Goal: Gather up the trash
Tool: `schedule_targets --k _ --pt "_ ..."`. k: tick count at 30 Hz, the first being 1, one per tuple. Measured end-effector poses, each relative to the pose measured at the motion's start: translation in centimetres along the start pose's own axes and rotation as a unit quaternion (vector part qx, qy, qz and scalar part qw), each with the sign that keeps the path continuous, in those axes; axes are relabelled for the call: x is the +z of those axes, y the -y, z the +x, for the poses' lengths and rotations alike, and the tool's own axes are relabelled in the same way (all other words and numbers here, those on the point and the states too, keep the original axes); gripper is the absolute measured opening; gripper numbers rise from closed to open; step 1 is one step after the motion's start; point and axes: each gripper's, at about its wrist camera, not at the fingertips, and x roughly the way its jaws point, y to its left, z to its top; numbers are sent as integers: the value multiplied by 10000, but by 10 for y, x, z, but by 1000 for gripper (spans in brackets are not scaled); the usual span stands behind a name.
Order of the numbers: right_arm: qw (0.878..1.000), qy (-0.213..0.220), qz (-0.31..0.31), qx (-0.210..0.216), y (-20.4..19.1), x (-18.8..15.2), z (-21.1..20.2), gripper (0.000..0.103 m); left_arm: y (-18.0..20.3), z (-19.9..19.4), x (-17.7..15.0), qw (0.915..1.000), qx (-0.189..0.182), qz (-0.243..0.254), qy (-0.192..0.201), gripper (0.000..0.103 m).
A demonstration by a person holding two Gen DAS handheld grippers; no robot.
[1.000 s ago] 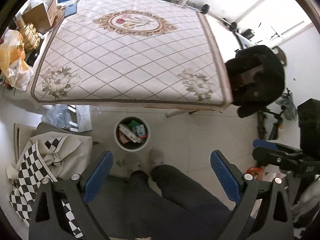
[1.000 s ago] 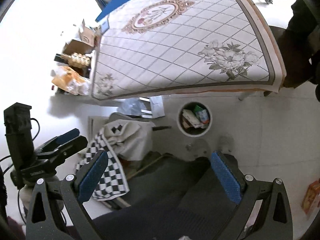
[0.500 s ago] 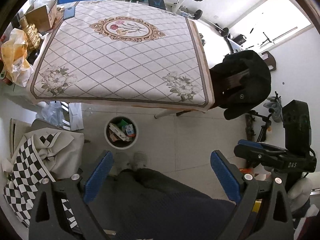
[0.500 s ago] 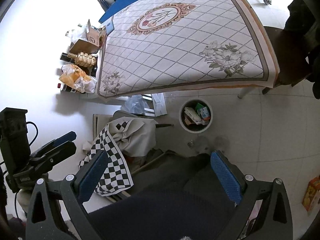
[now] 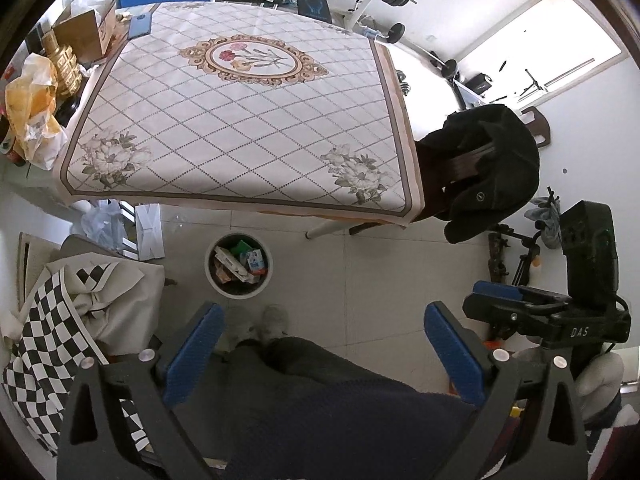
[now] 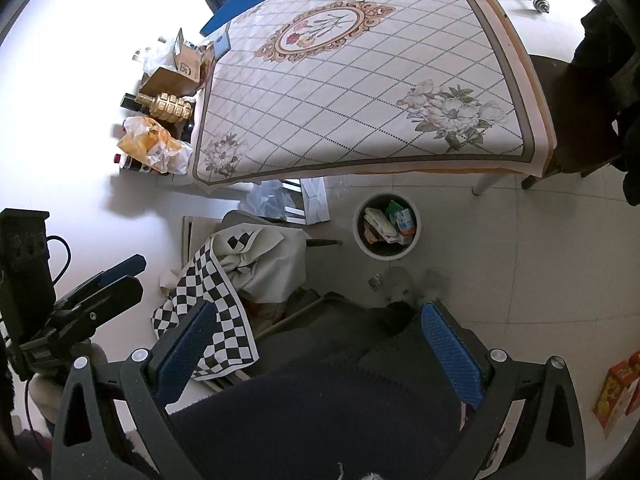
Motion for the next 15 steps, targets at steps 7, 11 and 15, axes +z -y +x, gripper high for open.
schedule_targets --k 7,11,15 --pt "10000 -79 -36 -7 -5 1 2 103 0 3 -1 10000 -26 -81 -32 103" --pt "10000 -74 -15 -1 -4 2 2 103 0 4 0 10000 -57 -79 -21 103" --pt "10000 -32 19 18 -2 4 1 103 2 5 1 9999 -61 -87 -10 103"
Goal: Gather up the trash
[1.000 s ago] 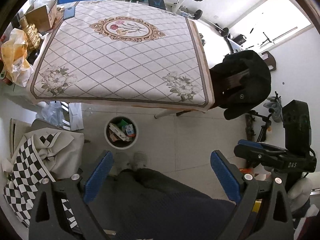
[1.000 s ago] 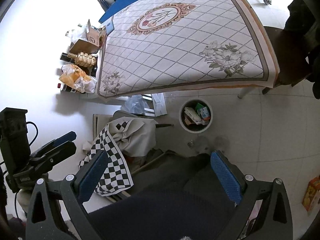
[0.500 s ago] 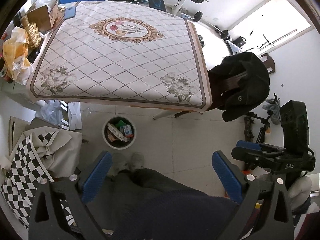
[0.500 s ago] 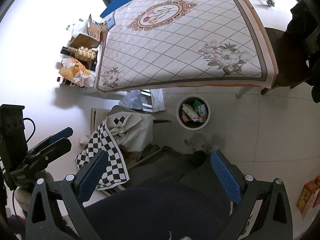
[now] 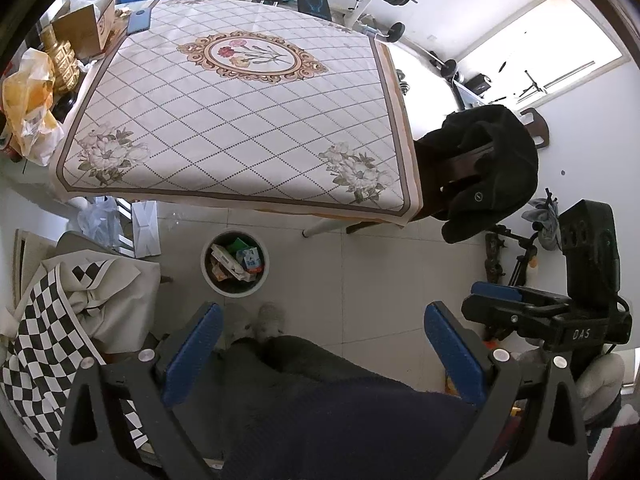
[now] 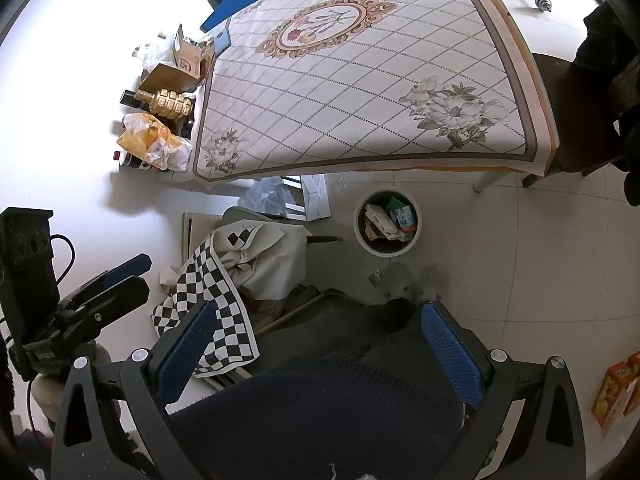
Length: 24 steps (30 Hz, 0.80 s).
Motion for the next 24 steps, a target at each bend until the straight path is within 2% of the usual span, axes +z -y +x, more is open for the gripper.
schedule_targets --k 24 --pt "10000 8 52 21 4 -1 -1 103 3 3 2 10000 -24 -23 25 103"
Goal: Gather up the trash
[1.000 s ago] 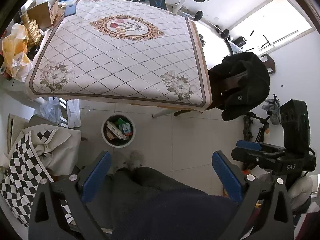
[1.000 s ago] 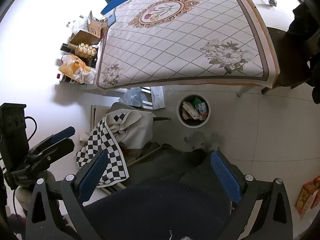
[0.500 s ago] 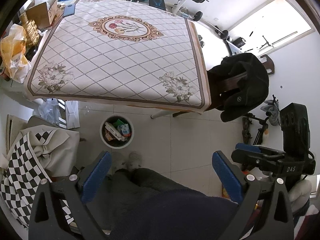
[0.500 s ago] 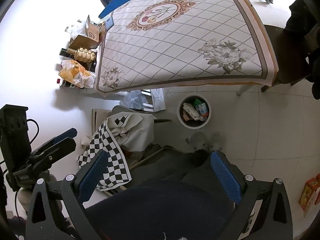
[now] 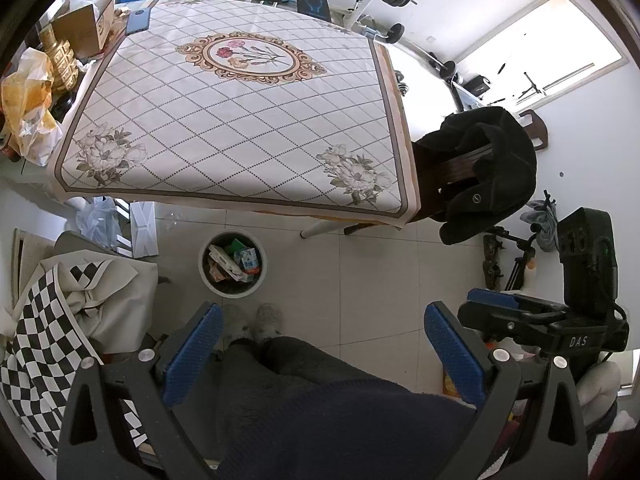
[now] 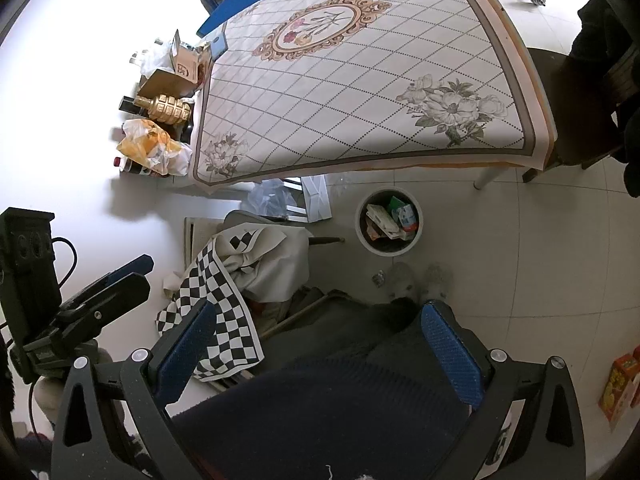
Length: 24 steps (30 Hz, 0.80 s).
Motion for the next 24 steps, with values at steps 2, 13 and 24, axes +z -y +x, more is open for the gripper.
schedule_targets --k 2,13,24 --pt "10000 0 1 9 0 0 0 103 1 0 0 10000 15 6 7 103" --pt "10000 13 42 2 -3 -2 2 103 -1 0 -1 10000 -22 1 1 103" --pt "10000 21 30 4 -3 -2 1 103 0 0 -2 10000 -28 -29 2 103"
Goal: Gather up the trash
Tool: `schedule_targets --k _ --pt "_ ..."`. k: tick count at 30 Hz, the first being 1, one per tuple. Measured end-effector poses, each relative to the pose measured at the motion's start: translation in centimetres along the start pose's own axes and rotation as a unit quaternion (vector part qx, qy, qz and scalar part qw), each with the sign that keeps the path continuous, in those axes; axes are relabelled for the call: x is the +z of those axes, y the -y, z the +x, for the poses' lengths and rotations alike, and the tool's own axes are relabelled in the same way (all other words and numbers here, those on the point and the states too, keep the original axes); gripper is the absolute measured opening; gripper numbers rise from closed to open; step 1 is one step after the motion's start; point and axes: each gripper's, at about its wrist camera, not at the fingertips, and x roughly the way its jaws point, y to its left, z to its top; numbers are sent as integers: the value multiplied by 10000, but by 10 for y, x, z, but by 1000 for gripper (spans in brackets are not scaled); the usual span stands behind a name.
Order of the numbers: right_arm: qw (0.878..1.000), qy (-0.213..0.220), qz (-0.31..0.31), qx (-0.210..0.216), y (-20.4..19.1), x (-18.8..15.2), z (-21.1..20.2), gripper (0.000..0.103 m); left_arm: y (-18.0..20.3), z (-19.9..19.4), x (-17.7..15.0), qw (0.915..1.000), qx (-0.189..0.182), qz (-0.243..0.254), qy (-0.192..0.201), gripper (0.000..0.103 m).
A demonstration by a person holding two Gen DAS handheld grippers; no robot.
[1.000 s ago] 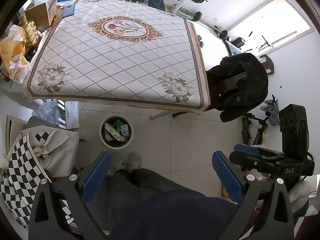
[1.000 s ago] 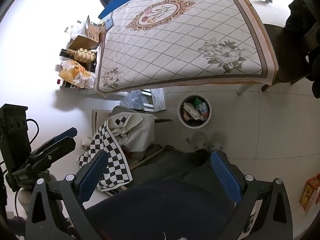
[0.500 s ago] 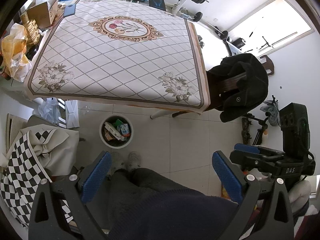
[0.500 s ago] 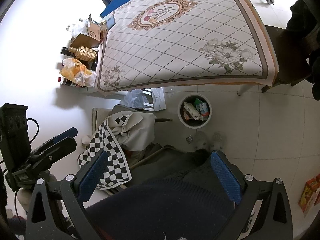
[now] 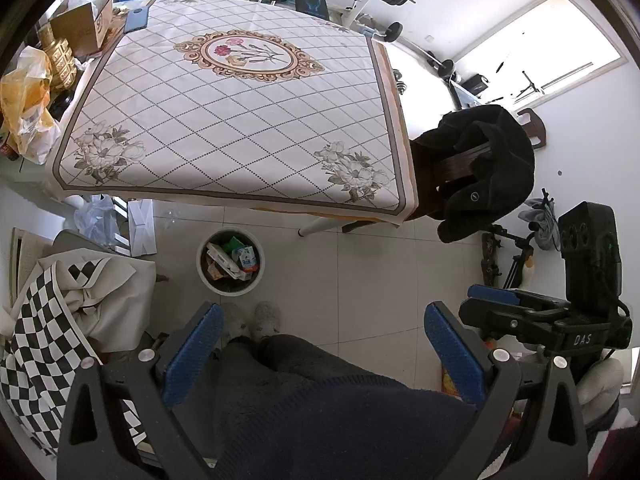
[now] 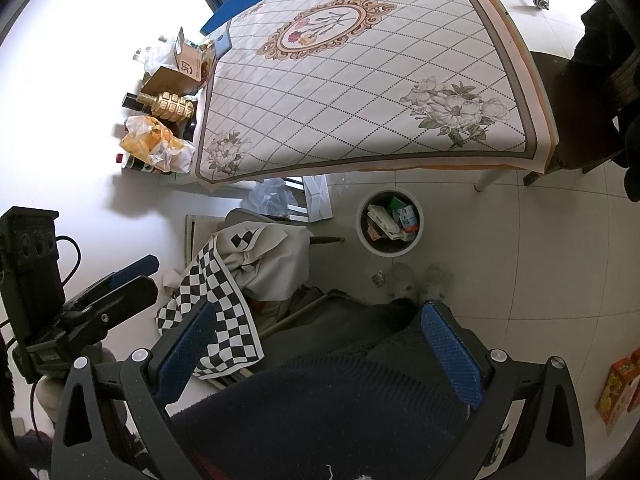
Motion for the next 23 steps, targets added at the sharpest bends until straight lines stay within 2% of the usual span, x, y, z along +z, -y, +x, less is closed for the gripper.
schedule_targets --k 23 --pt "10000 -8 43 0 -4 -4 3 103 1 4 -3 10000 6 -26 -34 103"
